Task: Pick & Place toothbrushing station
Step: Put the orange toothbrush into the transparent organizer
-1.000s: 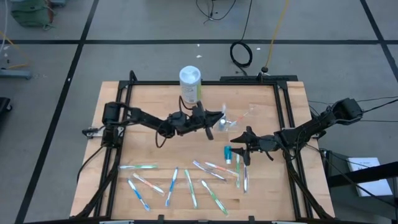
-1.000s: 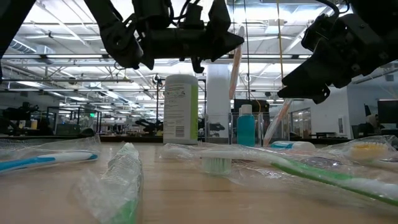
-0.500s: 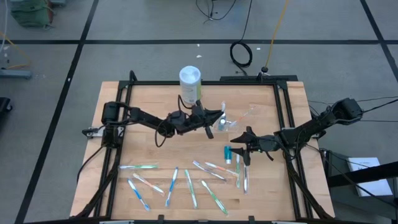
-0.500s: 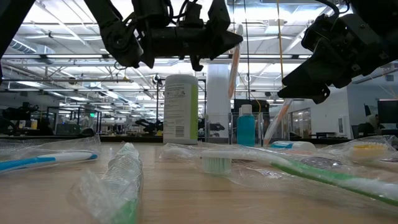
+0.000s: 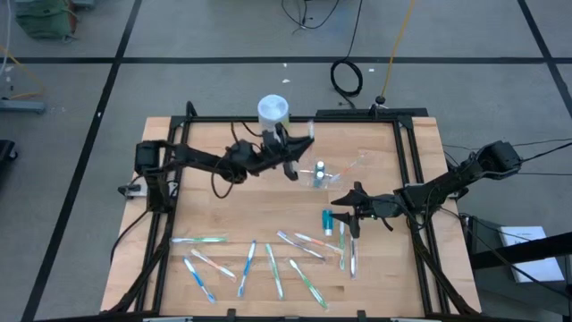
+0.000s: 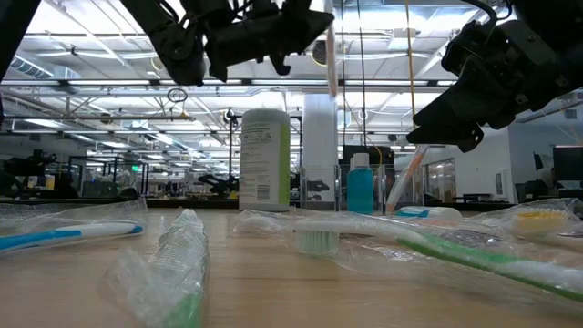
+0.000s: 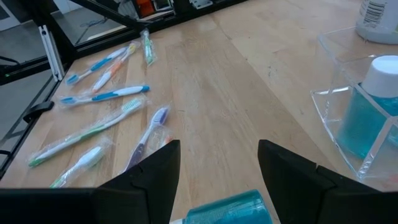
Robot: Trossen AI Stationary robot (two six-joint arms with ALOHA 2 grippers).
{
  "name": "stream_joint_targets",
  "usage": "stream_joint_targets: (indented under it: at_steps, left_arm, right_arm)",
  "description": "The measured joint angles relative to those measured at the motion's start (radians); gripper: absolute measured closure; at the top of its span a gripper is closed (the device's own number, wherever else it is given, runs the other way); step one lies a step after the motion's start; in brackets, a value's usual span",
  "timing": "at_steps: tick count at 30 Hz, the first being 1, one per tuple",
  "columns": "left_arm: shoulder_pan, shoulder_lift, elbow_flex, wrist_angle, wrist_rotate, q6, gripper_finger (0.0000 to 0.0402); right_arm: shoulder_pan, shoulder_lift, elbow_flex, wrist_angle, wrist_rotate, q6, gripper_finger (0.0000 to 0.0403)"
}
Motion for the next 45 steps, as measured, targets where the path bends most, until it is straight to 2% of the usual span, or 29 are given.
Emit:
stream_joint_targets:
  at_steps: [3, 6, 8, 12, 19, 34, 40, 42, 45]
  left_arm:
    - [0.027, -0.017, -0.058, 0.014, 0.001, -0.03, 0.0395]
    - [0.042, -0.016, -0.148, 0.043, -0.069, -0.052, 0.0394]
    - [0.04, -0.016, -0.202, 0.096, -0.111, -0.035, 0.0392]
    - [-0.003, -0.017, -0.258, 0.141, -0.113, 0.054, 0.0397]
    - [-0.062, -0.016, -0.257, 0.101, -0.165, 0.132, 0.0397]
    - [-0.147, -0.016, -0.254, 0.083, -0.165, 0.181, 0.0389]
    - [-0.167, -0.016, -0.168, -0.037, -0.163, 0.169, 0.0392]
    - [-0.171, -0.016, -0.134, -0.097, -0.164, 0.189, 0.0389]
    - [-0.174, -0.016, -0.102, -0.142, -0.165, 0.203, 0.0395]
  right_arm:
    - [0.0, 0.0, 0.0, -0.008, -0.008, 0.008, 0.0193]
    - [0.0, 0.0, 0.0, -0.015, -0.053, 0.03, 0.0193]
    - [0.001, 0.0, 0.0, -0.015, -0.068, 0.034, 0.0193]
    - [0.0, 0.0, 0.0, -0.016, -0.074, 0.025, 0.0193]
    - [0.0, 0.0, 0.0, -0.021, -0.073, 0.026, 0.0193]
    - [-0.021, 0.0, 0.0, -0.01, -0.071, 0.023, 0.0193]
    - [-0.077, 0.0, 0.0, 0.053, -0.077, -0.056, 0.0193]
    - [-0.095, 0.0, 0.0, 0.07, -0.114, -0.082, 0.0193]
    - [-0.117, 0.0, 0.0, 0.081, -0.233, -0.102, 0.0193]
